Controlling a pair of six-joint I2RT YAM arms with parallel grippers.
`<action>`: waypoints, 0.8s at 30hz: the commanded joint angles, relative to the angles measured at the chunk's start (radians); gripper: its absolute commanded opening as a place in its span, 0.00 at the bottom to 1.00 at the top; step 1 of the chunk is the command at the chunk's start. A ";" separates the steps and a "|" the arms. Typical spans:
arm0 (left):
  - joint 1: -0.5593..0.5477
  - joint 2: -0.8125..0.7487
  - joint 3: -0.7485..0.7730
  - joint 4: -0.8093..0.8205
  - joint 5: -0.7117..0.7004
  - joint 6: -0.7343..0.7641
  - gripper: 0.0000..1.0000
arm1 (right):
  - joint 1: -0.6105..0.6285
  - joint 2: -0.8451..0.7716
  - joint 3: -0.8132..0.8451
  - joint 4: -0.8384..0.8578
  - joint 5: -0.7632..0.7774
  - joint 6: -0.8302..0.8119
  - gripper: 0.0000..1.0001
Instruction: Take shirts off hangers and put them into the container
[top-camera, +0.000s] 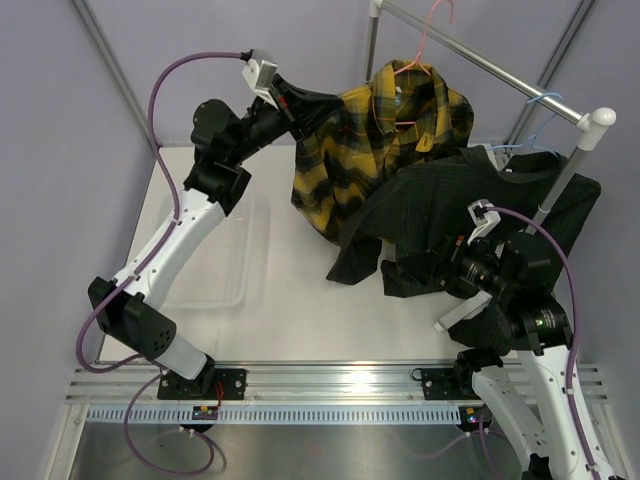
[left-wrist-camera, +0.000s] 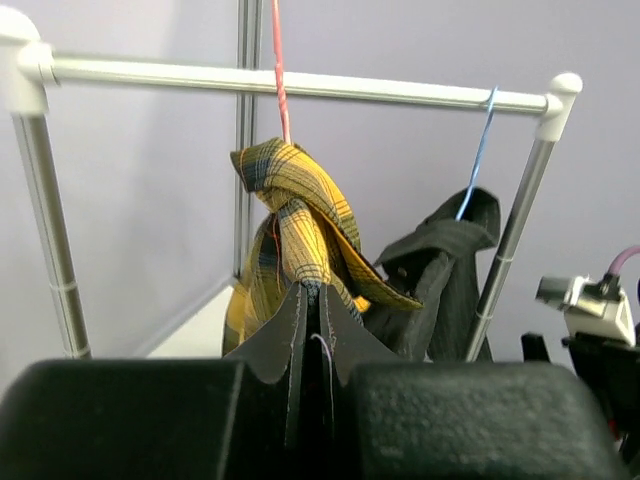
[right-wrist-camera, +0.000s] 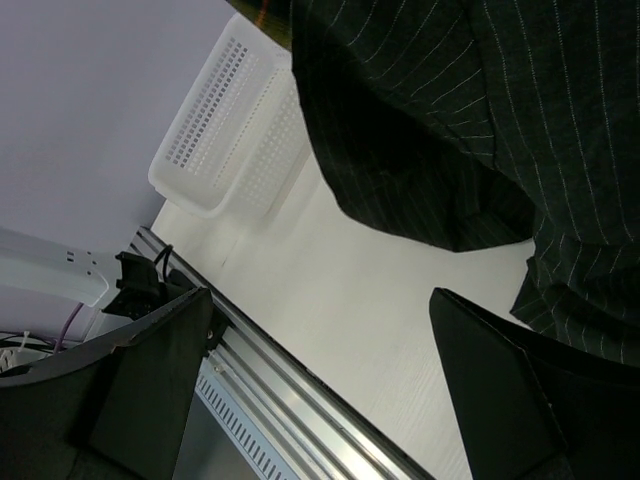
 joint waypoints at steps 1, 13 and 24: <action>0.004 0.038 0.144 0.010 -0.012 -0.004 0.00 | 0.014 -0.009 0.049 -0.009 0.017 -0.010 1.00; 0.007 -0.036 0.000 0.131 -0.021 -0.032 0.00 | 0.020 -0.019 0.035 -0.017 0.043 -0.013 1.00; 0.007 0.005 0.090 0.157 0.045 -0.080 0.00 | 0.021 -0.014 0.020 -0.003 0.042 -0.012 0.99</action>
